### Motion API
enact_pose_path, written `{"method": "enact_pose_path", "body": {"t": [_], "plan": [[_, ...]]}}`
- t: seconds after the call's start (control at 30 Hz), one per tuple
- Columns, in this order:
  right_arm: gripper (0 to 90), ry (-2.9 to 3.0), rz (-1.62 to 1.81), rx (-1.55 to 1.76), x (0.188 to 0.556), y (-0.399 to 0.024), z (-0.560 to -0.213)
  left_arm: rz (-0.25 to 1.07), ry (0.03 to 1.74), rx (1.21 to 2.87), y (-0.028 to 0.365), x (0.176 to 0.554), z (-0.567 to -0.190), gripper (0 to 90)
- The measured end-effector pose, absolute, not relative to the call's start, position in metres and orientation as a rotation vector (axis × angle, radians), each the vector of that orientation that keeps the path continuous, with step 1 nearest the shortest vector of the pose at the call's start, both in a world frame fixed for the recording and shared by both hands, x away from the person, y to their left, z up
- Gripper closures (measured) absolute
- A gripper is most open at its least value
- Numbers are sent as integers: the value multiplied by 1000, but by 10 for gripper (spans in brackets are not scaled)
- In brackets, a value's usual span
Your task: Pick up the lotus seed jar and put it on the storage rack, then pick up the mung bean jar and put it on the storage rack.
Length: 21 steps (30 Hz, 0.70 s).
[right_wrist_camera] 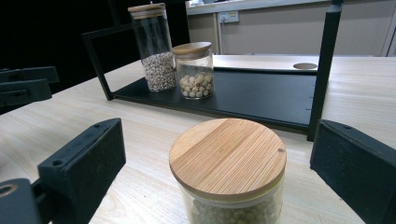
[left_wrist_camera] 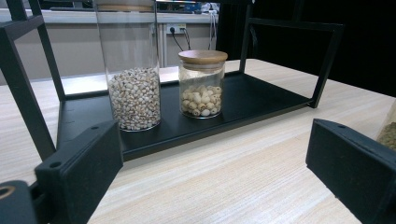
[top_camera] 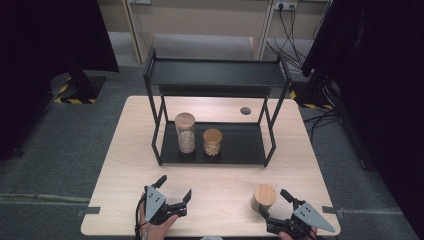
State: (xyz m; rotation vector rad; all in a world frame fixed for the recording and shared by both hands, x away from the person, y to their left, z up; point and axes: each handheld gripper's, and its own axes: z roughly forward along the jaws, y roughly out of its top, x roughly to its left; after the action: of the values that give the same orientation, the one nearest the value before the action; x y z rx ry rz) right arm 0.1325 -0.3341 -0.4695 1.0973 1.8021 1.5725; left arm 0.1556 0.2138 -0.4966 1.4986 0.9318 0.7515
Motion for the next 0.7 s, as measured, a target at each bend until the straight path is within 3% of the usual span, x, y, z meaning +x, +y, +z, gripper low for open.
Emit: {"method": "enact_pose_path", "body": {"t": [0.7], "plan": [[37,1839,1522,1096,136,-330,-471,752,933,1495,214,155,-497,33]]}}
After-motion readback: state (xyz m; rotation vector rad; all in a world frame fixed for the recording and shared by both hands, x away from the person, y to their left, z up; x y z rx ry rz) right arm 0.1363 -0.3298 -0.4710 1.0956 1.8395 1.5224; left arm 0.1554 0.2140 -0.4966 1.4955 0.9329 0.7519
